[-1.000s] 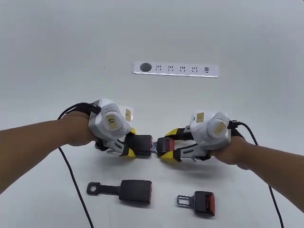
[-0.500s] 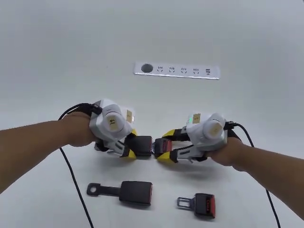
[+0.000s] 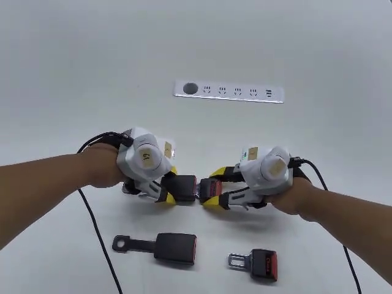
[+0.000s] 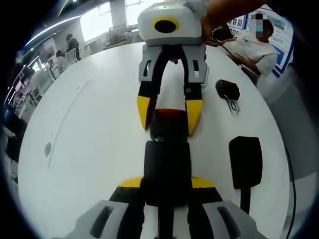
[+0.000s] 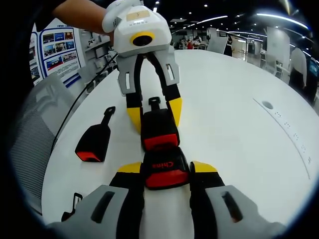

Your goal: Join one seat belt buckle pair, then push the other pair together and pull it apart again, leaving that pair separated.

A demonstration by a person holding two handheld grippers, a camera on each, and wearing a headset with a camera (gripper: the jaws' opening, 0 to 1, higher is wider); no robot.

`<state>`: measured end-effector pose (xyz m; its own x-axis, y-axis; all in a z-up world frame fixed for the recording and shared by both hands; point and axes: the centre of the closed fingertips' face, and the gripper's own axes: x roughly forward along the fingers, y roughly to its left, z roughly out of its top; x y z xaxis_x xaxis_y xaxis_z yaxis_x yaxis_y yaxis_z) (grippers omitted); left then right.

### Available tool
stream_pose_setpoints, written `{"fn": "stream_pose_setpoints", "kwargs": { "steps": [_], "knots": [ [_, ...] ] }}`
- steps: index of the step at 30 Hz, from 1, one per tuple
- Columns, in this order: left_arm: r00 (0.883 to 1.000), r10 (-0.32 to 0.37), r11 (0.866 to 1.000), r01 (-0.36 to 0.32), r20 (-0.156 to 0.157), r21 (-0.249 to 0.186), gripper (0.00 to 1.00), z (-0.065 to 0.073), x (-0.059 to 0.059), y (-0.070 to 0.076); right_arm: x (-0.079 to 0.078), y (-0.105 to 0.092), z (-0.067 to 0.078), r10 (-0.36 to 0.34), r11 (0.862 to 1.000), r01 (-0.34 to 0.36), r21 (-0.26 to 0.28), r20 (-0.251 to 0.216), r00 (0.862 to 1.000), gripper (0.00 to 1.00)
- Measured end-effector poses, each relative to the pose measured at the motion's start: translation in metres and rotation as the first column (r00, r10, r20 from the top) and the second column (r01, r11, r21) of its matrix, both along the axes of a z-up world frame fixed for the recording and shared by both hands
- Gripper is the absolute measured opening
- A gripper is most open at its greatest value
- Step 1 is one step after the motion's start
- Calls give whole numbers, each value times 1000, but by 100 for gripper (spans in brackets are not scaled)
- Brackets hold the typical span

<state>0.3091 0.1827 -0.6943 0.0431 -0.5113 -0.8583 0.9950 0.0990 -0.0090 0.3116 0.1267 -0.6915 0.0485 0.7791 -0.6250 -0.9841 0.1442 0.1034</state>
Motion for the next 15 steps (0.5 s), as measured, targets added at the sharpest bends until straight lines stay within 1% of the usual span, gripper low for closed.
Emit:
{"fn": "stream_pose_setpoints", "kwargs": {
  "steps": [8, 11, 13, 15],
  "knots": [
    [1000, 0, 1000, -1, -3, -19, 33, 0, 0, 0, 0, -1, 1, -1, 1000, 1, -4, 2, 1000, 33],
    [1000, -3, 999, 3, 2, -36, 33, 0, -1, 0, 0, -2, 2, 0, 1000, 0, -6, 3, 1000, 33],
    [1000, 3, 998, -3, 0, -61, 33, 1, -1, 1, 1, -2, 0, 2, 1000, -2, -6, 2, 1000, 33],
    [1000, -3, 998, 3, 1, -68, 33, 1, 0, 0, 1, -3, 0, 0, 1000, 0, -1, -3, 1000, 33]
  ]
}}
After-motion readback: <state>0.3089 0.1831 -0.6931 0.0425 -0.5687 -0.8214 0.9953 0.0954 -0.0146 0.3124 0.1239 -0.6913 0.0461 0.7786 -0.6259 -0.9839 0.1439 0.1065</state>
